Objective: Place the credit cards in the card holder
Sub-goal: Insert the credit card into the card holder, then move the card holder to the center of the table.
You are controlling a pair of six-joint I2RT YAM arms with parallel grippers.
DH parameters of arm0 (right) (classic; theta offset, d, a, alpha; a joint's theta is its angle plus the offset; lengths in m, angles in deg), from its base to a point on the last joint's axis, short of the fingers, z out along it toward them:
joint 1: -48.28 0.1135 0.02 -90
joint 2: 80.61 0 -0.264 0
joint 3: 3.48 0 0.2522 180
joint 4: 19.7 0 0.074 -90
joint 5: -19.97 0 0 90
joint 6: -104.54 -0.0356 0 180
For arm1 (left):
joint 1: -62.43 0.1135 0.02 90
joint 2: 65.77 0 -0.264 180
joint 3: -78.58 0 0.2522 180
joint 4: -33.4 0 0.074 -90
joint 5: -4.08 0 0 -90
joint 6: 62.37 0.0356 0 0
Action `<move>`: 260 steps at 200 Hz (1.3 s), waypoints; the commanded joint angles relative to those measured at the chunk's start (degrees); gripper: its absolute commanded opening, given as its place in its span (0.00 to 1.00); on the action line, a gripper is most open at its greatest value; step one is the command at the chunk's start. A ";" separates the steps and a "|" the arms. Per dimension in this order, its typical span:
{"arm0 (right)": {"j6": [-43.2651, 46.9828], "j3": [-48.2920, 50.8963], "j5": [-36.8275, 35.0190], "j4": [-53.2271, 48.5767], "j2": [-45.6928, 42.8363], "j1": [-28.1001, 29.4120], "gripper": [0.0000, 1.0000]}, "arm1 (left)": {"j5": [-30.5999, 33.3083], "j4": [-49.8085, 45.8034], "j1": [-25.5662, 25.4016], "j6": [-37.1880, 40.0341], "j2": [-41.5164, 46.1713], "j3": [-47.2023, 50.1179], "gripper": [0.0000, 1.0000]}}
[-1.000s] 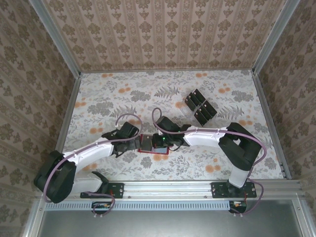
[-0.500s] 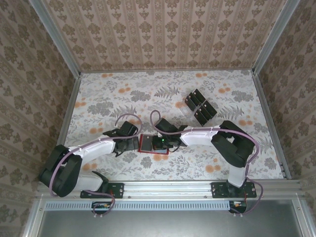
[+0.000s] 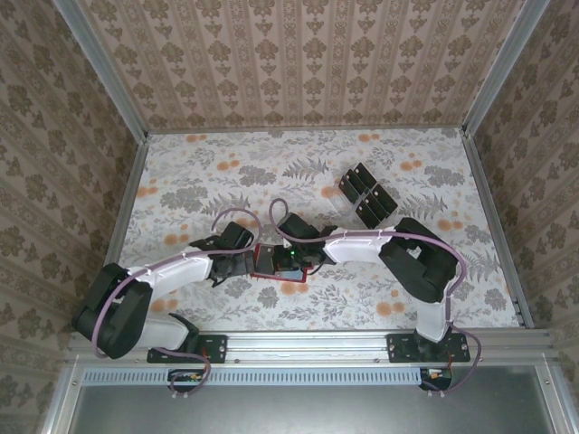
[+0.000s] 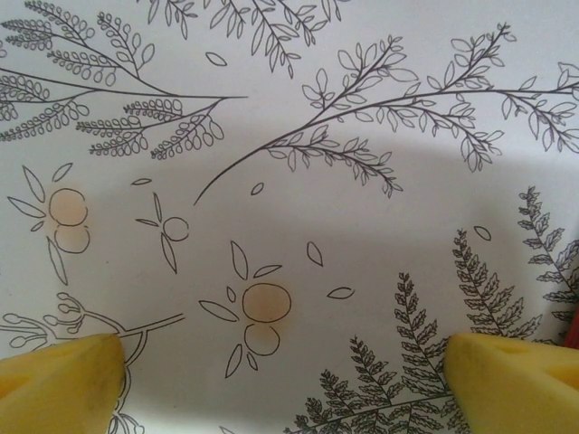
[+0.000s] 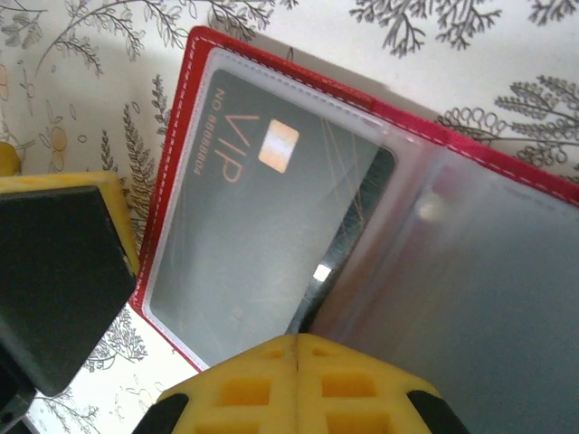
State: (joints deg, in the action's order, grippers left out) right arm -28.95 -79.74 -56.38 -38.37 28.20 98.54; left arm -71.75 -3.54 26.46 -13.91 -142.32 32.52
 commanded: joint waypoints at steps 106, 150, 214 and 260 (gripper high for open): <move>-1.60 8.78 -2.00 1.83 -6.30 0.42 0.00 | 0.07 -5.39 1.95 2.03 9.63 -3.76 1.00; 3.05 9.09 -4.85 -2.93 -5.37 -0.30 0.00 | -0.81 -5.87 1.95 2.22 9.76 -4.00 1.00; 9.14 7.07 -6.28 -9.37 -6.63 -4.80 0.00 | -1.56 -5.41 1.35 2.09 9.78 -3.91 1.00; 7.25 6.35 -5.48 -9.70 -13.52 -4.92 0.11 | -2.22 -4.34 0.66 2.73 7.55 -4.88 1.00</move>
State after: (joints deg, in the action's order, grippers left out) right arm -21.32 -72.96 -59.96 -44.88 20.44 93.71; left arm -72.97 -8.00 27.67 -12.64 -133.56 29.59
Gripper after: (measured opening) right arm 0.068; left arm 0.997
